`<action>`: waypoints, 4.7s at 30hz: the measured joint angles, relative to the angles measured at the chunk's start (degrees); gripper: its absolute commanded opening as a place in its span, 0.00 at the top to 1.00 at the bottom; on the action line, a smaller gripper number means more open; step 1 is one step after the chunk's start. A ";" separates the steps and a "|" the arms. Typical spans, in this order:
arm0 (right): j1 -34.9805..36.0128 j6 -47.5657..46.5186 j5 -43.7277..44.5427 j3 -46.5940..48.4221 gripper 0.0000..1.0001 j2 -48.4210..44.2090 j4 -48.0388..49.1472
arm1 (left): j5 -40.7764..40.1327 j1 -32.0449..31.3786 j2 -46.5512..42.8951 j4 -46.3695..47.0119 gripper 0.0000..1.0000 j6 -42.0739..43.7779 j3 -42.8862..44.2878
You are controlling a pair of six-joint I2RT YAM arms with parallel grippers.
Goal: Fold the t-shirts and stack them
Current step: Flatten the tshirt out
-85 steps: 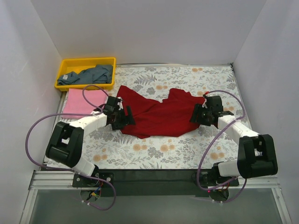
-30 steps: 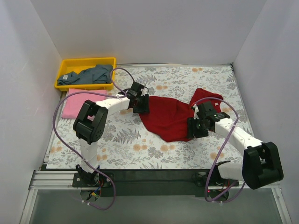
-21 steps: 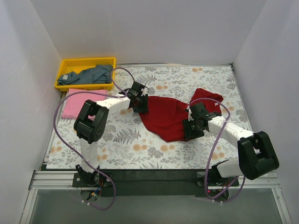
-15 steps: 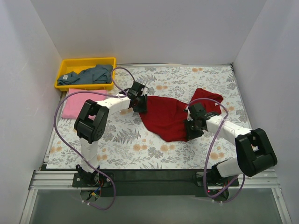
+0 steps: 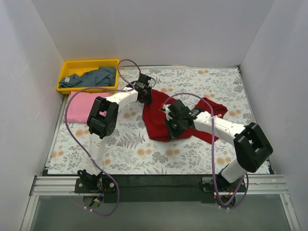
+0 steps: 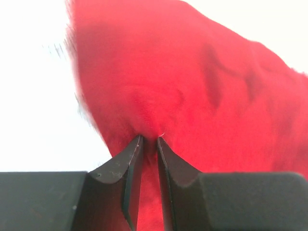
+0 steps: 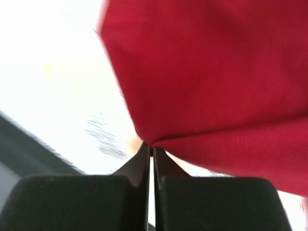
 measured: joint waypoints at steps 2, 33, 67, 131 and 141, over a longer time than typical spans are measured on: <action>3.28 0.48 -1.77 8.63 0.99 3.19 0.17 | -0.17 1.53 4.28 -0.76 0.78 0.98 6.75; -21.24 -0.61 -0.87 -6.73 0.48 -9.33 3.19 | -0.42 6.82 -52.63 -5.42 0.38 -8.35 -50.16; -23.43 -0.04 -1.51 -8.52 0.56 -6.56 6.40 | -2.91 3.06 -40.09 -3.02 1.00 -8.70 -49.11; -38.93 -29.16 8.81 41.31 0.99 -33.16 19.76 | 8.92 17.29 -56.28 -1.90 1.00 2.10 14.27; -38.93 -29.27 4.20 30.80 0.99 -9.88 20.65 | -0.26 17.70 -27.43 1.27 1.00 1.90 0.15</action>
